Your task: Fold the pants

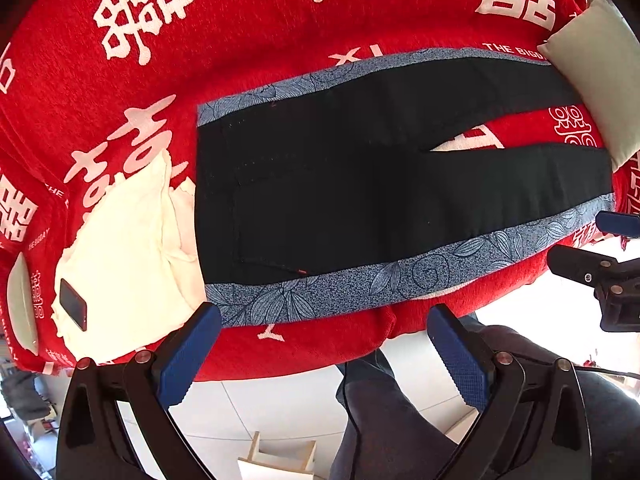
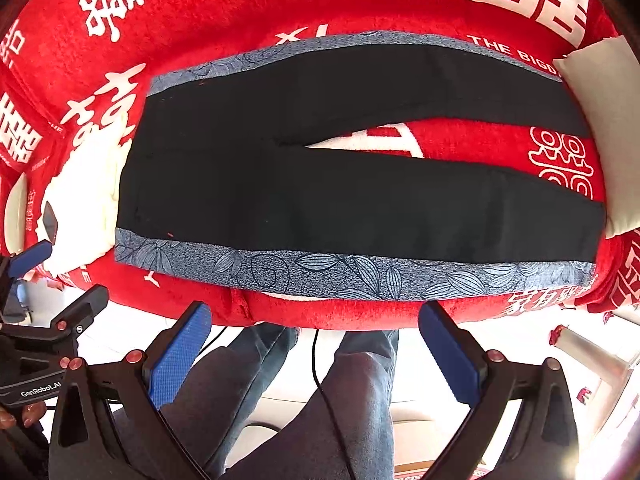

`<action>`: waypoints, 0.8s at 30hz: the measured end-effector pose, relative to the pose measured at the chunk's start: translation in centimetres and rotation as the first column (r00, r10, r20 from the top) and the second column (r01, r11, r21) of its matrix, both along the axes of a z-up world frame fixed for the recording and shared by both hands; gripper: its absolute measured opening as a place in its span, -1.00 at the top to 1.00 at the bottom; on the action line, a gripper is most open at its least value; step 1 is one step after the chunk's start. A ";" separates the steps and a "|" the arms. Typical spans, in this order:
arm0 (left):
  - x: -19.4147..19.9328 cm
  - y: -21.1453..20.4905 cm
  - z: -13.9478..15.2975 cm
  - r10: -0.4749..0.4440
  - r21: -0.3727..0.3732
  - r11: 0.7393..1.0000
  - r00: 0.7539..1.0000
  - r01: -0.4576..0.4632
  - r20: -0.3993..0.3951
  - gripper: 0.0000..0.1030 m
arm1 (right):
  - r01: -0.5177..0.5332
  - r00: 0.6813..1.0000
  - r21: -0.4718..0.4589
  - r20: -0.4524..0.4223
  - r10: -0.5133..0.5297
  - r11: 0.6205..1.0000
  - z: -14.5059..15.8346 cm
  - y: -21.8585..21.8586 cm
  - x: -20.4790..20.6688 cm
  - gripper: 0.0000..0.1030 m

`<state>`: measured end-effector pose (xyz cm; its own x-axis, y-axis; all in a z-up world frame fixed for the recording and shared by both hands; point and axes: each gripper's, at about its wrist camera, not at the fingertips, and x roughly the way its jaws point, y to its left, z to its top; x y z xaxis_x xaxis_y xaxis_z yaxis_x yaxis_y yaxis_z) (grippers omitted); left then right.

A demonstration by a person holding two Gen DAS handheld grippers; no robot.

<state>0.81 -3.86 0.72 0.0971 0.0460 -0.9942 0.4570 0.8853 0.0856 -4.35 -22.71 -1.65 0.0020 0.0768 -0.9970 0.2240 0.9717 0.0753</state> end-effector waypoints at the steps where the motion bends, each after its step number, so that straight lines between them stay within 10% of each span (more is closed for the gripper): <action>1: 0.0 0.0 0.0 0.000 0.000 1.000 1.000 0.000 0.002 -1.00 | 0.002 1.000 -0.002 -0.001 -0.002 1.000 0.0 -0.1 0.0 -1.00; 24: 0.6 0.7 0.3 0.047 -0.050 0.998 0.999 -0.047 0.009 -1.00 | 0.016 1.000 -0.051 -0.016 -0.017 0.999 0.2 -0.6 0.0 -1.00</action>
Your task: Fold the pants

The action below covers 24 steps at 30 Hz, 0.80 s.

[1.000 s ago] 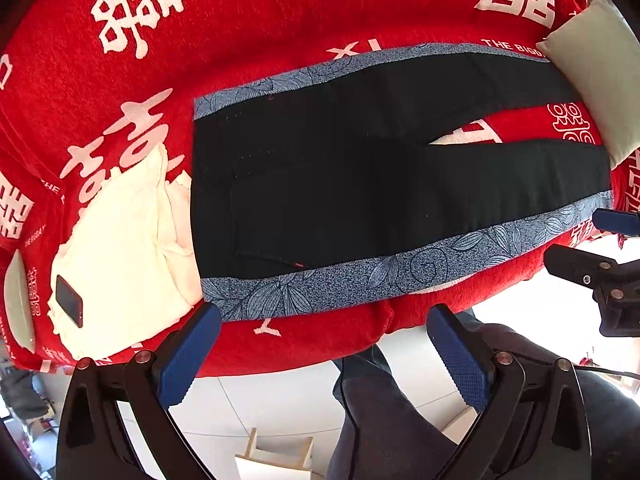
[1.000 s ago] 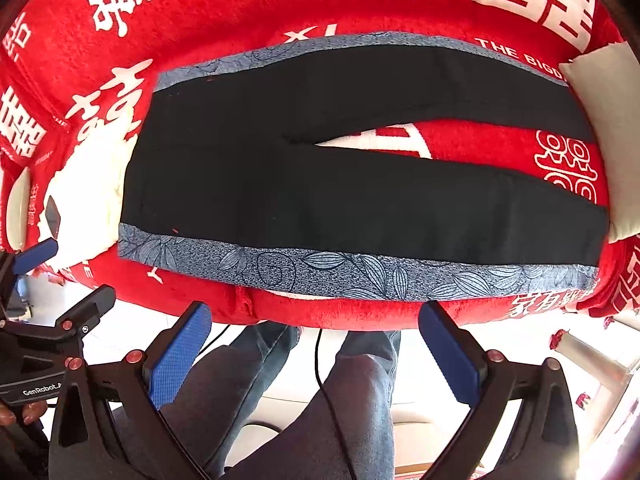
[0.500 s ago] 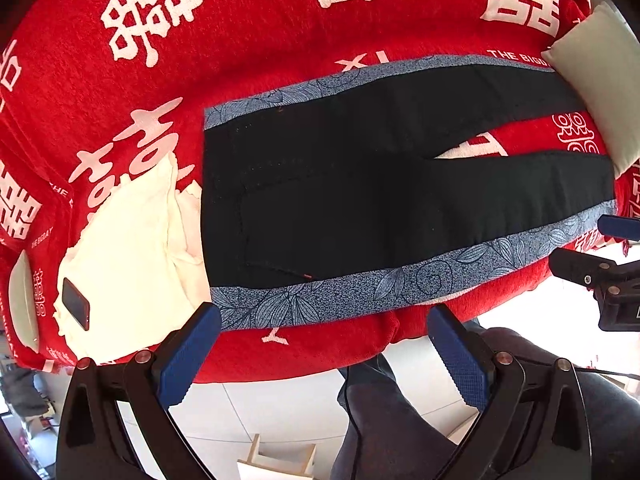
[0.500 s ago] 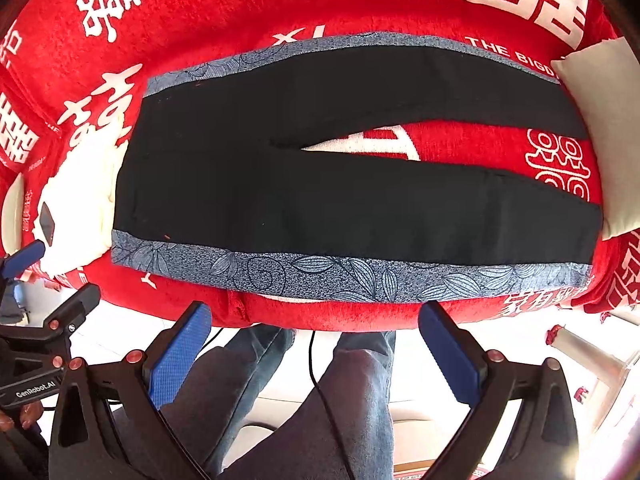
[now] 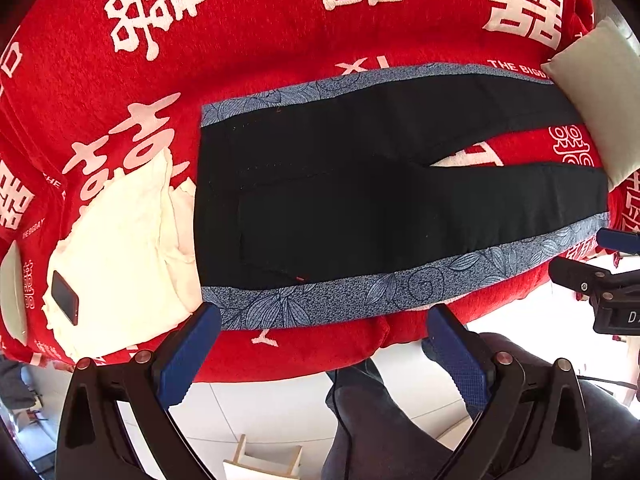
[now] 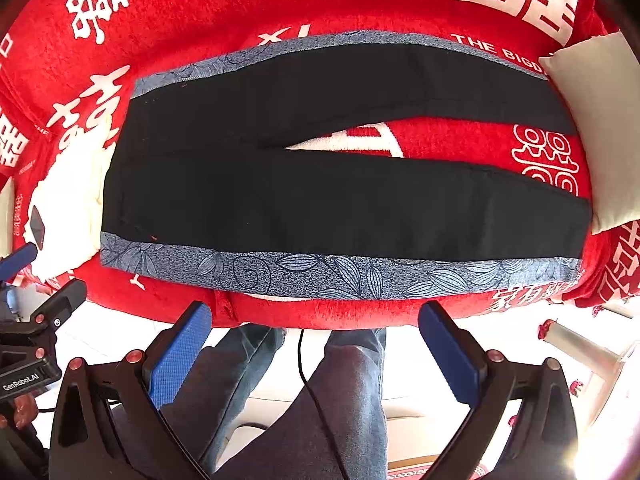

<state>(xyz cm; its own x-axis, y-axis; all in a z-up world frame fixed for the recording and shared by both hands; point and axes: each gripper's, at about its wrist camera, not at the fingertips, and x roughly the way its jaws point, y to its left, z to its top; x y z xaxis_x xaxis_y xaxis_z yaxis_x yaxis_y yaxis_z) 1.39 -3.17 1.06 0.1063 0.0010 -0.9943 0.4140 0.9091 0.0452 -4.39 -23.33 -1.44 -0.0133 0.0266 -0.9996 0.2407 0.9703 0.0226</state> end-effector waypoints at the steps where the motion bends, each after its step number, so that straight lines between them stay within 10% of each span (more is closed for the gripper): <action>1: 0.0 0.0 0.1 0.000 -0.003 1.000 1.000 0.000 0.002 -1.00 | 0.002 1.000 -0.001 0.000 -0.002 1.000 0.0 0.0 0.0 -1.00; 24: 0.1 2.5 -1.5 0.083 -0.014 0.996 0.997 -0.083 -0.005 -1.00 | 0.024 0.998 -0.065 0.056 -0.021 0.998 -0.5 1.1 0.4 -1.00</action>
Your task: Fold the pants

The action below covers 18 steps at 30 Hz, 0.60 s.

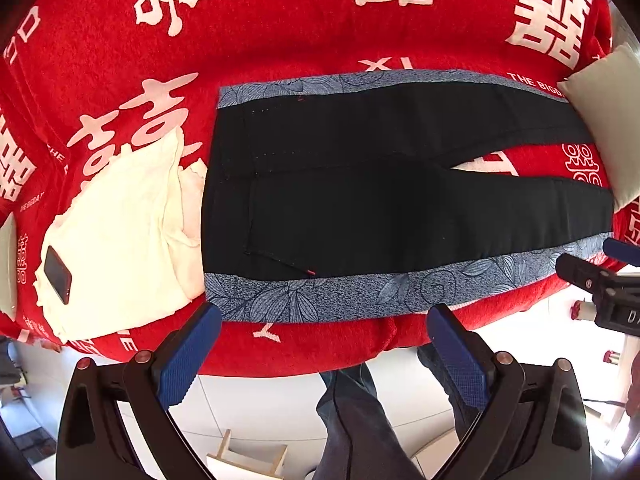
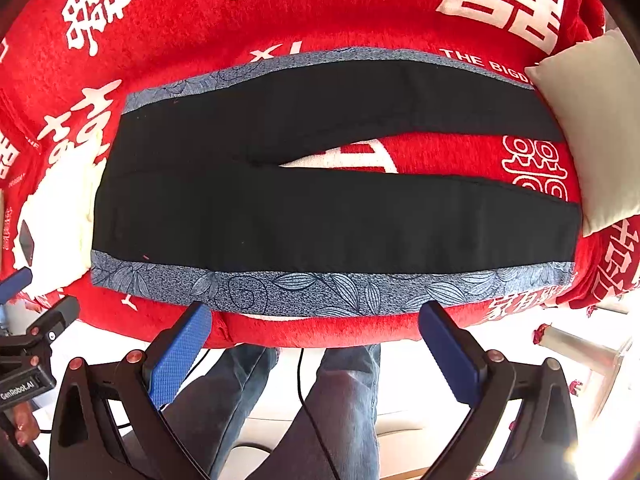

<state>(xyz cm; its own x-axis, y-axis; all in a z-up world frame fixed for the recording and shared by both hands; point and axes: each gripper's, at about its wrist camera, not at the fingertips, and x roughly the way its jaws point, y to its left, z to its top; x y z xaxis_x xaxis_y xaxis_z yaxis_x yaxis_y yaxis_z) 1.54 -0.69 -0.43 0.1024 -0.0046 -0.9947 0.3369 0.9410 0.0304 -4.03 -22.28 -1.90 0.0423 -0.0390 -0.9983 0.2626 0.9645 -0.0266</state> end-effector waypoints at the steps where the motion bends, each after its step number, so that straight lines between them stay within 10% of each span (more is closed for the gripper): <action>1: 0.1 0.0 -0.2 0.002 0.003 1.000 1.000 -0.002 -0.002 -1.00 | 0.001 1.000 0.003 -0.002 -0.001 1.000 -0.2 0.1 0.0 -1.00; 18: 1.2 1.5 -6.2 0.109 -0.046 0.992 0.990 -0.113 -0.087 -1.00 | 0.072 0.997 0.191 0.006 -0.075 0.979 -6.5 0.0 -0.3 -1.00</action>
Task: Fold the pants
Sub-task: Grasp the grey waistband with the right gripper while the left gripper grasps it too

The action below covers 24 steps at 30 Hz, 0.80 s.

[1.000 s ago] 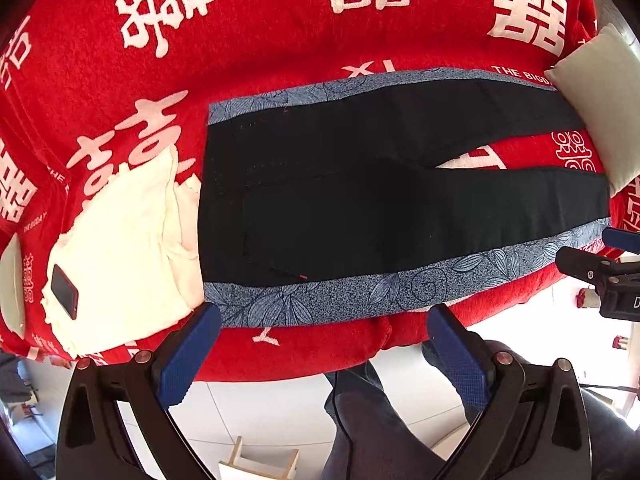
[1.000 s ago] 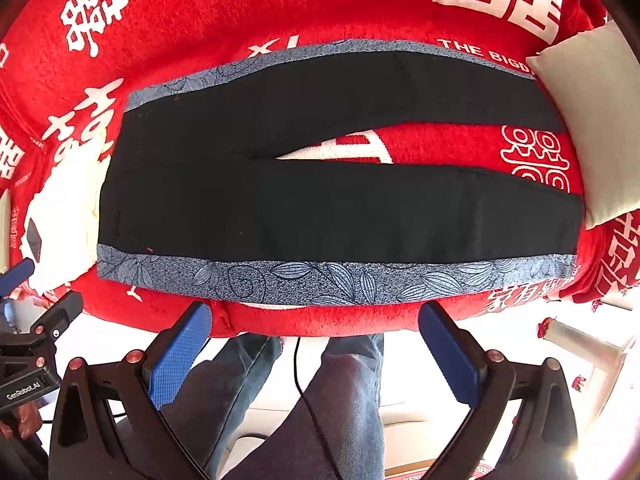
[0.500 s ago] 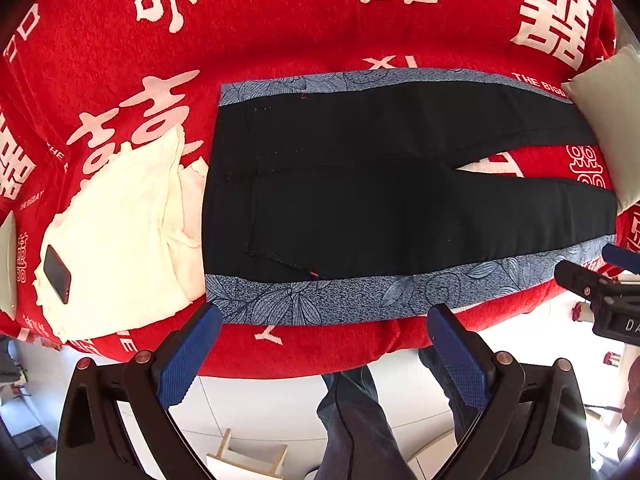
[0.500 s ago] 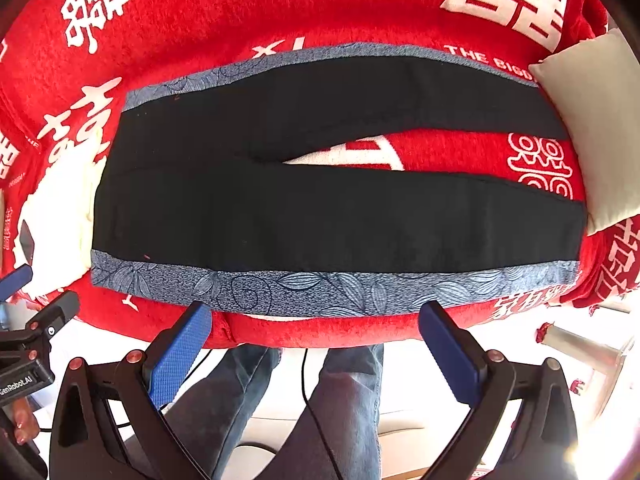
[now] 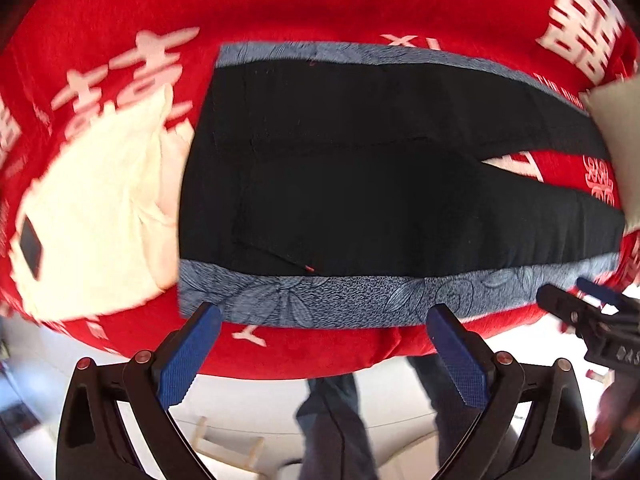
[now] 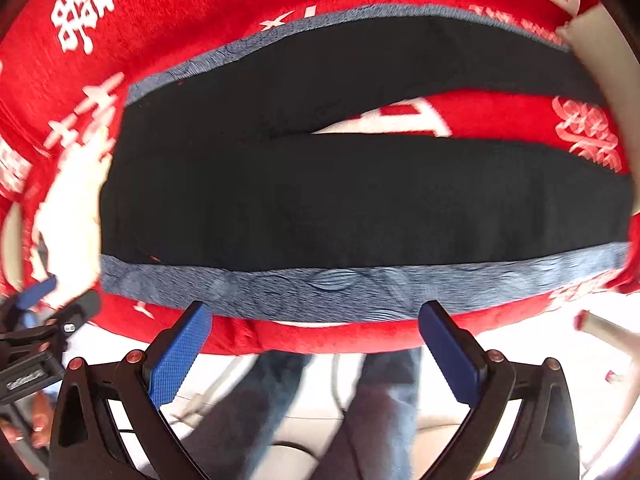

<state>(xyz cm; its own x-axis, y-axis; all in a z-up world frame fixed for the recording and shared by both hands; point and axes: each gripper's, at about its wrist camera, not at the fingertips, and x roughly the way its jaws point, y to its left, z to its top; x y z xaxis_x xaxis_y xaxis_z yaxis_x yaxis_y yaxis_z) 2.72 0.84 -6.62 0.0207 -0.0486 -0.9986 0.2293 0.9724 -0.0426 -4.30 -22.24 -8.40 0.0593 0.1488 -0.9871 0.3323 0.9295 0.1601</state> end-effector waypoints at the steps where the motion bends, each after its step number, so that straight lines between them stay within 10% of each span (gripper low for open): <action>1: 0.0 0.3 -0.7 0.022 -0.016 1.000 1.000 -0.023 -0.010 -1.00 | 0.020 1.000 0.037 0.012 -0.020 0.999 -0.4 -0.2 -0.2 -1.00; 9: -0.6 2.3 -5.5 0.147 -0.118 0.982 0.989 -0.150 -0.036 -1.00 | 0.201 0.966 0.442 0.057 -0.252 0.874 -6.3 -1.8 -3.9 -0.98; 13: -1.1 2.7 -6.7 0.163 -0.168 0.972 0.986 -0.167 -0.038 -0.87 | 0.220 0.962 0.493 0.035 -0.272 0.842 -9.3 -1.3 -5.3 -0.41; 24: -2.9 2.5 -8.5 0.129 -0.241 0.959 0.986 -0.150 -0.101 -0.82 | 0.228 0.936 0.641 0.062 -0.346 0.733 -13.8 -2.3 -7.4 -0.39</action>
